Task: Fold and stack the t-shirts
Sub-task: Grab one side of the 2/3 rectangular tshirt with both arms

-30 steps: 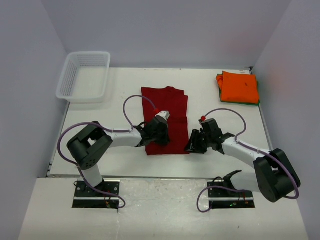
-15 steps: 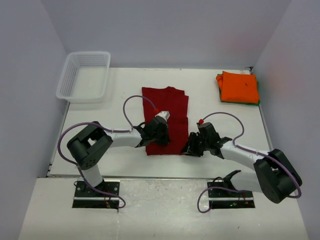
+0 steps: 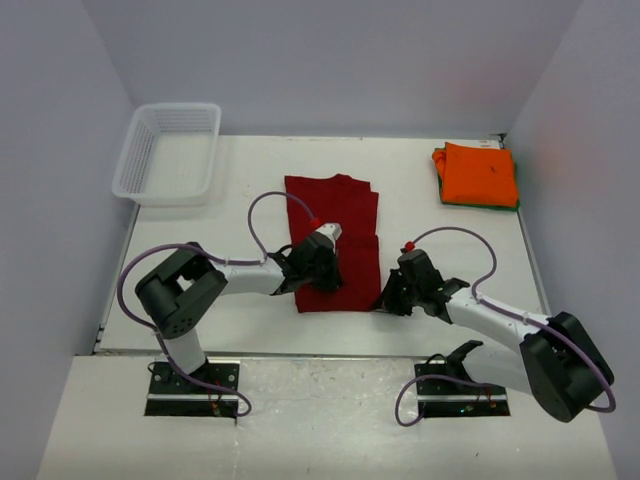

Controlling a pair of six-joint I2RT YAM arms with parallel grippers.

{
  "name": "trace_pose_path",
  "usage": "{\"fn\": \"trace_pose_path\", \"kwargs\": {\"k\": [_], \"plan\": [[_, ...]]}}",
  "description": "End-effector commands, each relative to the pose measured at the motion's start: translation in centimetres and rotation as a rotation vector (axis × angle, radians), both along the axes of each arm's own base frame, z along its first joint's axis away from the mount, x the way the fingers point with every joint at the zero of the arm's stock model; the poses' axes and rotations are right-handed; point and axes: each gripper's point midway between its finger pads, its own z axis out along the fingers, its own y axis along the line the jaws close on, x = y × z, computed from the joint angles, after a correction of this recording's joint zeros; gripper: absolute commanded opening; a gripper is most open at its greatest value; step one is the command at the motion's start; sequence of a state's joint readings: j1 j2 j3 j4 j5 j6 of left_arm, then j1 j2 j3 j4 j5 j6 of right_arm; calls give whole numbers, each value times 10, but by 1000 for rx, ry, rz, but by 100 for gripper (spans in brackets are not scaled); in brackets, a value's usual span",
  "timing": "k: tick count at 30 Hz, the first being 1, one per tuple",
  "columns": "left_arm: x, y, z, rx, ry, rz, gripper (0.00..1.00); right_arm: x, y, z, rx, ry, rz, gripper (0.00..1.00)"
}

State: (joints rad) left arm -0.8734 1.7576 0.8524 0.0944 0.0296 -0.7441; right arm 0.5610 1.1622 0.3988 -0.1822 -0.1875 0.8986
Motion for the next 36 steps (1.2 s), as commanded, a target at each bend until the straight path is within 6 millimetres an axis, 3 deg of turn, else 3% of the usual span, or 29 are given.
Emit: {"fn": "trace_pose_path", "kwargs": {"k": [1,6,10,11,12,13,14,17,21,23,31,36], "plan": [[-39,44,-55,208,138,-30,0,10,-10,6,-79,-33,-14,0],[-35,54,-45,230,96,6,0,10,-7,4,-96,-17,34,0],[-30,86,-32,330,38,126,26,7,-1,5,-76,-20,74,0],[-30,92,-29,342,32,144,28,7,1,5,-67,-20,82,0],[-28,93,-17,323,8,163,35,5,4,5,-63,-16,91,0],[-28,102,-14,348,-6,201,51,4,5,5,-58,-14,94,0],[-29,107,-9,357,-23,224,56,3,7,6,-55,-16,101,0],[-27,118,19,362,-104,285,59,1,11,7,-47,-19,107,0],[-31,128,43,368,-145,309,78,-3,17,10,-29,-19,123,0],[-37,131,43,374,-124,303,80,-3,18,12,-24,-26,126,0],[-108,125,29,249,66,246,75,-11,24,14,-11,-22,149,0],[-127,131,33,173,96,276,65,-12,23,17,-7,-35,149,0]]}}
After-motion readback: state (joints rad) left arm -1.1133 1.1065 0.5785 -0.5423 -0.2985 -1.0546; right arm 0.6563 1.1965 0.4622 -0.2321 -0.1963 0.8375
